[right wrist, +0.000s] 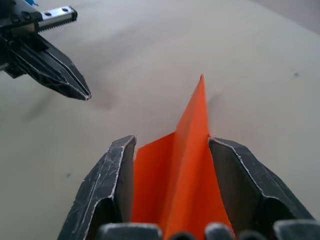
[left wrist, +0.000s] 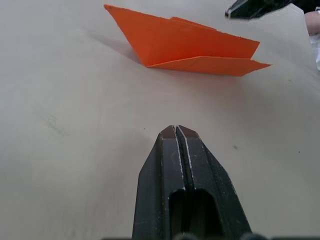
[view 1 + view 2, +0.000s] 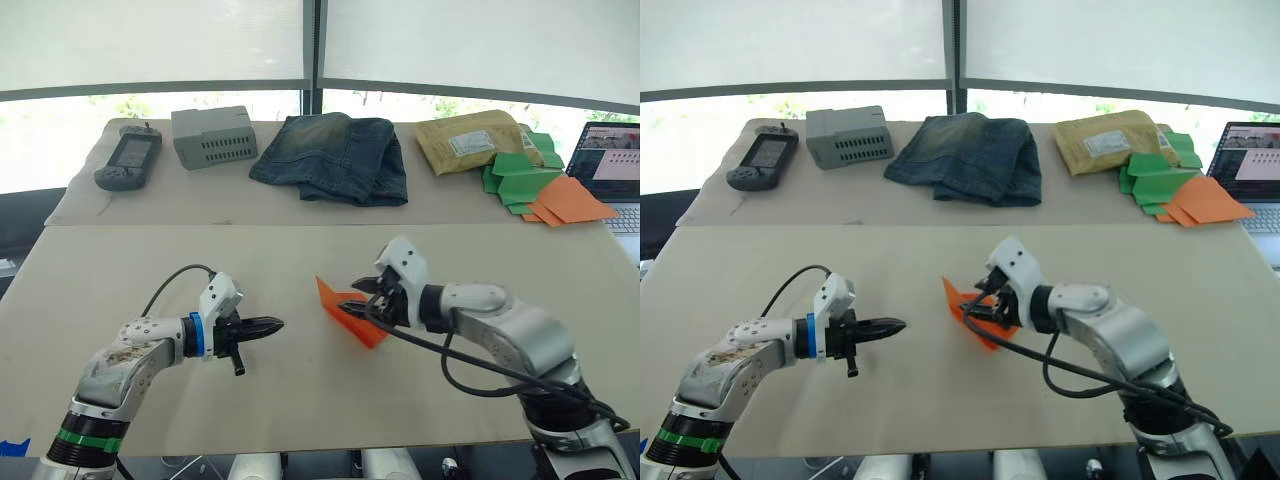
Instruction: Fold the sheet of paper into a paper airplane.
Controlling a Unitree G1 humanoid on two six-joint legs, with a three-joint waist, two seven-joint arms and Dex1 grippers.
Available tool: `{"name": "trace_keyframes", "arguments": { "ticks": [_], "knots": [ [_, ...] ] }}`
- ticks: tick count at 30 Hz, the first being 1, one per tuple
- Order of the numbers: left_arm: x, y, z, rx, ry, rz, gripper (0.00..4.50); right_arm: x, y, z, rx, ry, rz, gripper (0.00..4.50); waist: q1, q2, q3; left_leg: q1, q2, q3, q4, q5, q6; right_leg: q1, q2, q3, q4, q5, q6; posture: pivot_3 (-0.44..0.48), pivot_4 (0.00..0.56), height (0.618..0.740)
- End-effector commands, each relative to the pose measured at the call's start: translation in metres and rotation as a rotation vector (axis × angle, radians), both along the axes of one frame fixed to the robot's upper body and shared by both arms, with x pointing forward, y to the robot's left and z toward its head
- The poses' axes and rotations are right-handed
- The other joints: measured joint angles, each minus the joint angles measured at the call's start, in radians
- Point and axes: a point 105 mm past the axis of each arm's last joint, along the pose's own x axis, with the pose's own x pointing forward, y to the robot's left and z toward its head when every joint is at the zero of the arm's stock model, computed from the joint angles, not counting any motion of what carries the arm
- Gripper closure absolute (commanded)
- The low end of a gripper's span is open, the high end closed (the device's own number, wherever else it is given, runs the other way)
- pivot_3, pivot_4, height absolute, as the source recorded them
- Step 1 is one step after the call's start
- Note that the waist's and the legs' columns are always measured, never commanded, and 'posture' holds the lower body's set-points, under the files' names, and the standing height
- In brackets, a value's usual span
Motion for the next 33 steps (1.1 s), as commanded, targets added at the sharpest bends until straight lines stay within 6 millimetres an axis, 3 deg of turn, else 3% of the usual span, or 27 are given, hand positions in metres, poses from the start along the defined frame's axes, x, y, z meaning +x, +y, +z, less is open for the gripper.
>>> {"name": "trace_keyframes", "arguments": {
  "ticks": [1,4,5,11,16,19,26,29,33],
  "knots": [
    [0.003,-0.001,0.006,0.013,-0.045,-0.010,4.50,0.003,-0.006,-0.006,-0.057,-0.010,-0.064,1.82,0.000,0.000,0.000,-0.001,0.000,0.000,0.002,0.000,0.001,0.000,0.000,0.000,0.001,0.000,0.000,0.000,0.150,0.722],
    [0.005,0.000,0.006,0.017,-0.056,-0.005,4.50,0.002,-0.006,-0.013,-0.069,0.000,-0.079,1.82,0.000,0.000,0.000,-0.001,0.000,0.000,0.004,0.000,0.001,0.000,0.000,0.000,0.002,0.000,0.000,0.000,0.150,0.722],
    [0.006,0.000,0.007,0.017,-0.061,-0.004,4.50,0.002,-0.005,-0.014,-0.069,0.001,-0.079,2.33,0.000,0.000,0.000,-0.001,0.000,0.000,0.005,0.000,0.001,0.000,0.000,0.000,0.003,0.000,0.001,0.000,0.150,0.722],
    [0.007,-0.002,0.013,-0.006,-0.088,-0.016,4.50,0.002,-0.006,-0.013,-0.055,0.002,-0.079,4.37,0.000,0.000,0.000,0.001,0.000,0.000,0.007,0.000,0.001,0.000,0.000,0.000,0.008,-0.002,0.003,0.000,0.150,0.722],
    [0.009,-0.006,0.027,-0.033,-0.150,-0.031,4.50,0.016,-0.025,0.006,-0.057,-0.055,-0.138,4.46,0.000,0.000,0.000,0.001,0.000,0.000,0.007,0.000,0.001,0.000,0.000,0.000,0.008,-0.002,0.003,0.000,0.150,0.722],
    [0.013,-0.008,0.033,-0.037,-0.198,-0.022,4.50,0.029,-0.050,0.016,-0.094,-0.103,-0.214,4.46,0.001,0.000,0.000,0.001,0.000,0.000,0.007,0.000,0.001,0.000,0.000,0.001,0.008,-0.001,0.002,0.000,0.150,0.722],
    [0.019,-0.019,0.041,-0.067,-0.237,-0.045,4.50,0.076,-0.188,0.045,-0.180,-0.201,-0.632,4.46,0.008,0.000,0.000,0.000,-0.003,0.005,0.007,0.000,0.001,0.000,-0.001,0.002,0.006,0.000,0.001,0.000,0.150,0.722],
    [0.025,-0.020,0.046,-0.106,-0.250,-0.012,4.50,0.086,-0.216,0.045,-0.115,-0.191,-0.761,4.46,0.002,-0.001,0.000,0.000,-0.003,0.006,0.006,-0.001,0.001,0.001,0.000,0.002,0.006,0.000,0.001,0.000,0.150,0.722],
    [0.034,-0.019,0.052,-0.127,-0.276,0.039,4.50,0.094,-0.234,0.039,-0.061,-0.185,-0.859,4.46,-0.007,0.000,0.000,0.001,-0.002,0.006,0.006,-0.001,0.001,0.001,0.002,0.003,0.007,0.000,0.000,0.000,0.150,0.722]
  ]
}}
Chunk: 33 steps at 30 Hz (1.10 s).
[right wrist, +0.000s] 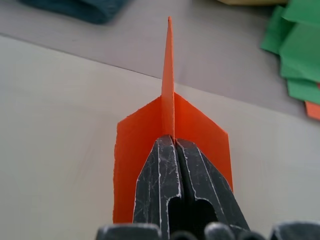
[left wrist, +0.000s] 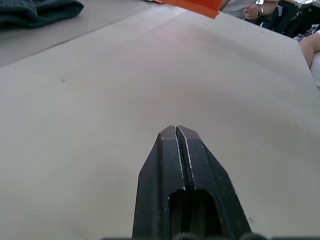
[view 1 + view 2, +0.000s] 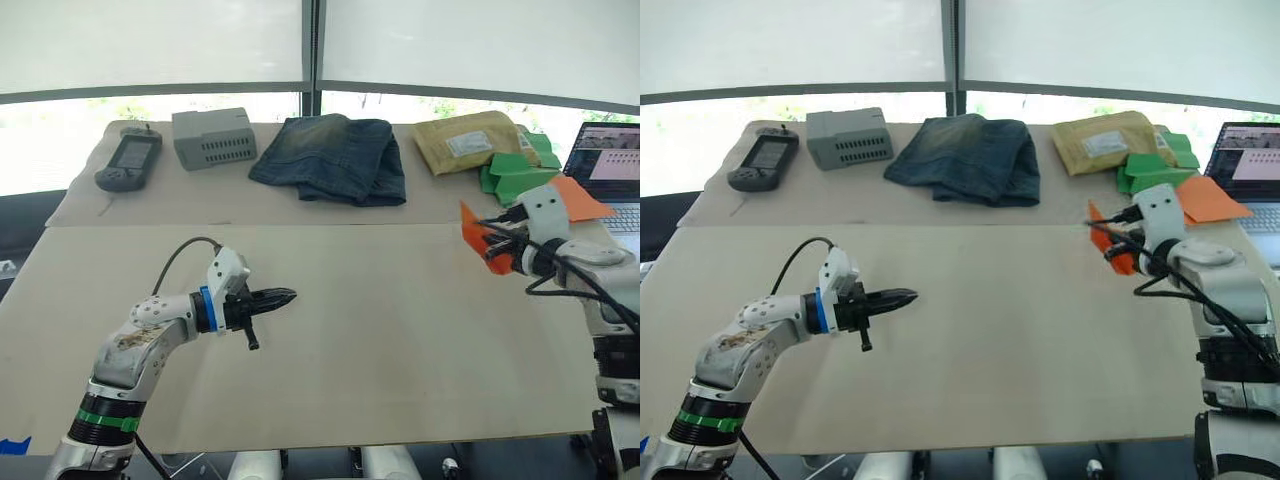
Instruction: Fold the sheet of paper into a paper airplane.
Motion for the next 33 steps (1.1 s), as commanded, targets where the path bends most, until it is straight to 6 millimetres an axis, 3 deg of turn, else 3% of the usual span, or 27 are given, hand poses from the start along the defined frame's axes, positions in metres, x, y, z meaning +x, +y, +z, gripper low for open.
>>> {"name": "trace_keyframes", "arguments": {
  "ticks": [1,11,12,18,23,25,28,31,33],
  "knots": [
    [0.008,0.004,0.015,-0.027,-0.055,0.050,4.50,0.009,-0.016,0.012,-0.005,-0.079,-0.062,4.46,-0.002,0.000,0.000,0.000,0.000,0.000,0.000,0.000,0.000,0.000,0.000,0.000,0.000,0.000,0.000,0.000,0.150,0.722],
    [0.009,0.000,0.015,-0.015,-0.088,0.059,4.50,0.028,-0.023,0.004,0.008,-0.094,-0.078,4.46,-0.005,0.001,0.000,0.001,-0.001,0.002,0.001,0.000,0.000,0.000,-0.001,0.003,0.000,0.001,0.002,0.000,0.150,0.722],
    [0.010,0.002,0.014,-0.009,-0.083,0.071,4.50,0.028,-0.022,0.006,0.011,-0.099,-0.073,3.86,-0.004,0.001,0.000,0.001,-0.001,0.002,0.001,0.000,0.000,0.000,-0.001,0.003,0.000,0.001,0.002,0.000,0.150,0.722],
    [0.017,0.007,0.009,0.048,-0.117,0.110,4.50,0.030,-0.017,0.021,0.003,-0.142,-0.052,1.82,-0.001,0.001,0.000,0.000,-0.001,0.002,0.000,0.000,0.000,0.000,-0.002,0.003,0.000,0.001,0.002,0.000,0.150,0.722],
    [0.019,0.012,0.010,0.046,-0.114,0.124,4.50,0.022,-0.008,0.050,-0.013,-0.203,0.009,0.12,-0.002,0.002,0.001,0.000,0.000,0.002,0.000,0.000,0.000,0.000,-0.002,0.003,0.000,0.001,0.002,0.000,0.150,0.722],
    [0.027,0.020,0.010,0.082,-0.133,0.206,4.50,0.011,0.012,0.066,0.029,-0.231,0.124,0.02,0.001,0.002,0.001,0.000,0.000,0.002,0.000,0.000,0.000,0.000,-0.002,0.003,0.001,0.001,0.002,0.000,0.150,0.722],
    [0.029,0.019,0.013,0.042,-0.138,0.208,4.50,-0.008,0.045,0.068,0.032,-0.214,0.329,0.02,0.004,0.002,0.001,0.000,0.001,0.001,0.000,0.000,0.000,0.000,-0.002,0.002,0.000,0.001,0.002,0.000,0.150,0.722],
    [0.020,0.026,0.007,0.111,-0.159,0.189,4.50,-0.066,0.104,0.042,0.100,-0.132,0.727,0.02,0.010,0.001,0.001,0.000,0.001,0.000,0.000,0.000,0.000,0.000,-0.002,0.001,-0.001,0.001,0.002,0.000,0.150,0.722],
    [0.015,0.031,0.003,0.123,-0.153,0.183,4.50,-0.090,0.118,0.029,0.129,-0.106,0.810,0.02,0.009,0.002,0.001,0.000,0.002,-0.003,0.000,-0.002,0.003,0.001,-0.002,-0.001,0.000,0.000,0.003,0.000,0.150,0.722]
  ]
}}
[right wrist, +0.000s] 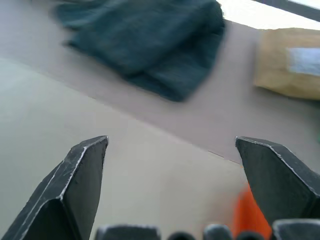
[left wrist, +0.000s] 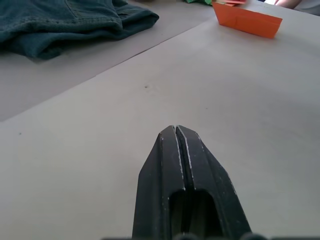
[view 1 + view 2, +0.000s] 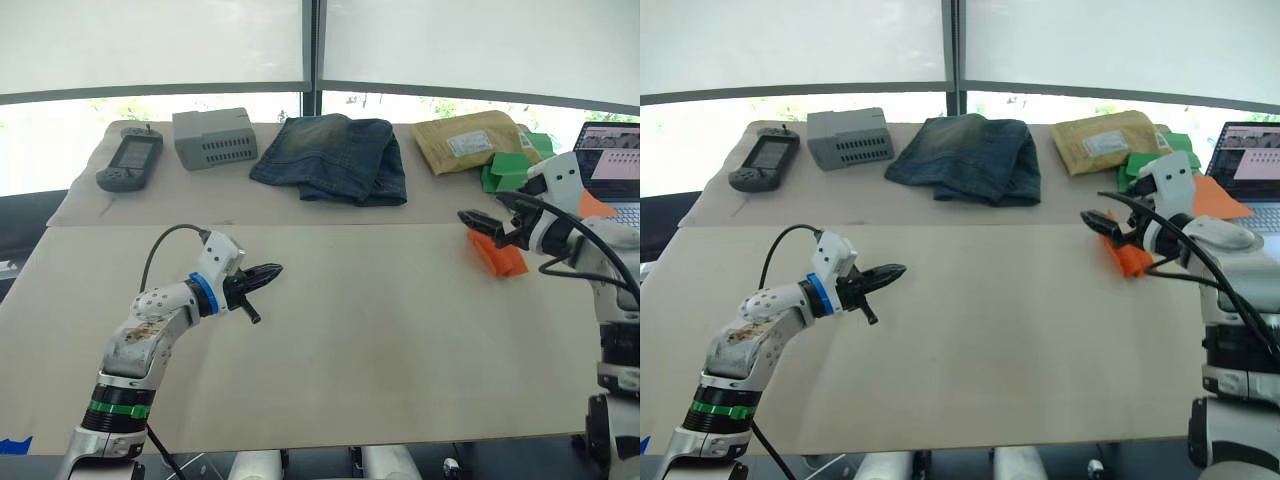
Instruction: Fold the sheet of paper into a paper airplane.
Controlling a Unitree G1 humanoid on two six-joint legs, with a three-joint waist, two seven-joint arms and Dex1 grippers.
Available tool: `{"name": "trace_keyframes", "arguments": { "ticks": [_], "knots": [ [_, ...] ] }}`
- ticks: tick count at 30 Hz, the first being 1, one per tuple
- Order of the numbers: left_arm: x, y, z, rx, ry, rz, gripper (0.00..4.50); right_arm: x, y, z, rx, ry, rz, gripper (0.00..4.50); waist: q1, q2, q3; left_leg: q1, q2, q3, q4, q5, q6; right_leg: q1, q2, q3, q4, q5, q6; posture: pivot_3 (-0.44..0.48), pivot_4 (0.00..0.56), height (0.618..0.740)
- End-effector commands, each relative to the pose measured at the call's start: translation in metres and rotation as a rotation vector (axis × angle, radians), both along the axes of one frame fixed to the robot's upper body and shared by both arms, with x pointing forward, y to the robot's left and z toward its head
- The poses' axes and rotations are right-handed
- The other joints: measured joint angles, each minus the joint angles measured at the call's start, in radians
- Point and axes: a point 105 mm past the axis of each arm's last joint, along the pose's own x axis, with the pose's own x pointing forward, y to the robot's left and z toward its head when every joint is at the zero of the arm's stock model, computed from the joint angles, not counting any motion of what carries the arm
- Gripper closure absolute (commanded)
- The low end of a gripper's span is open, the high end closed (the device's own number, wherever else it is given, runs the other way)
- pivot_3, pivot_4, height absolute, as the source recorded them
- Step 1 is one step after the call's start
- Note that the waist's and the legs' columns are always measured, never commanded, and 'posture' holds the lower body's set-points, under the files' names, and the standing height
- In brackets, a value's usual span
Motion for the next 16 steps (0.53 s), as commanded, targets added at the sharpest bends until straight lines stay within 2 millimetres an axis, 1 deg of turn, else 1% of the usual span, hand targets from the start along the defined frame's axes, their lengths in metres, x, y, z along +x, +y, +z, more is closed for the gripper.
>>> {"name": "trace_keyframes", "arguments": {
  "ticks": [1,2,3,6,7,9,11,16],
  "knots": [
    [-0.010,0.006,0.006,0.010,-0.037,-0.012,4.50,-0.033,0.025,-0.001,0.034,-0.025,0.148,0.02,-0.001,0.001,0.000,-0.001,-0.001,-0.001,0.000,0.000,0.000,-0.001,-0.001,0.000,0.000,0.000,0.000,0.000,0.150,0.722],
    [-0.012,0.008,0.005,0.006,-0.028,-0.005,4.50,-0.036,0.026,-0.004,0.035,-0.033,0.139,0.02,-0.002,0.001,0.000,-0.001,-0.001,-0.003,0.000,0.000,0.000,-0.001,-0.002,0.001,0.000,0.000,0.000,0.000,0.150,0.722],
    [-0.015,0.013,0.001,0.005,-0.016,0.016,4.50,-0.039,0.026,-0.014,0.023,-0.026,0.115,0.02,-0.004,0.001,0.000,-0.001,-0.002,-0.003,0.001,0.000,0.000,-0.001,-0.003,0.002,0.000,0.000,0.000,0.000,0.150,0.722],
    [-0.025,0.021,-0.010,0.007,0.008,0.062,4.50,-0.044,0.029,-0.031,0.027,-0.021,0.078,0.02,-0.007,0.000,0.001,0.001,-0.001,-0.002,0.004,0.000,0.000,0.001,-0.003,0.004,-0.001,0.000,0.004,0.000,0.150,0.722],
    [-0.028,0.022,-0.013,0.009,0.013,0.073,4.50,-0.044,0.030,-0.033,0.038,-0.030,0.067,0.02,-0.007,0.000,0.001,0.002,-0.001,-0.001,0.004,0.000,0.000,0.001,-0.003,0.004,-0.001,-0.001,0.007,0.000,0.150,0.722],
    [-0.033,0.025,-0.021,0.015,0.031,0.108,4.50,-0.045,0.031,-0.040,0.047,-0.043,0.040,0.02,-0.005,0.000,0.001,0.005,0.000,0.000,0.004,0.000,0.000,0.002,-0.002,0.004,0.001,-0.002,0.007,0.000,0.150,0.722],
    [-0.038,0.027,-0.024,0.003,0.035,0.147,4.50,-0.043,0.029,-0.050,0.046,-0.057,0.005,0.02,-0.005,0.000,0.001,0.006,0.001,0.001,0.004,0.000,0.000,0.002,-0.002,0.003,0.003,-0.002,0.006,0.000,0.150,0.722],
    [-0.042,0.033,-0.036,-0.005,0.045,0.220,4.50,-0.040,0.030,-0.064,0.056,-0.072,-0.028,0.02,-0.004,0.000,0.001,0.007,0.001,0.006,0.004,0.001,0.000,0.002,-0.001,0.003,0.005,-0.003,0.002,0.000,0.150,0.722]
  ]
}}
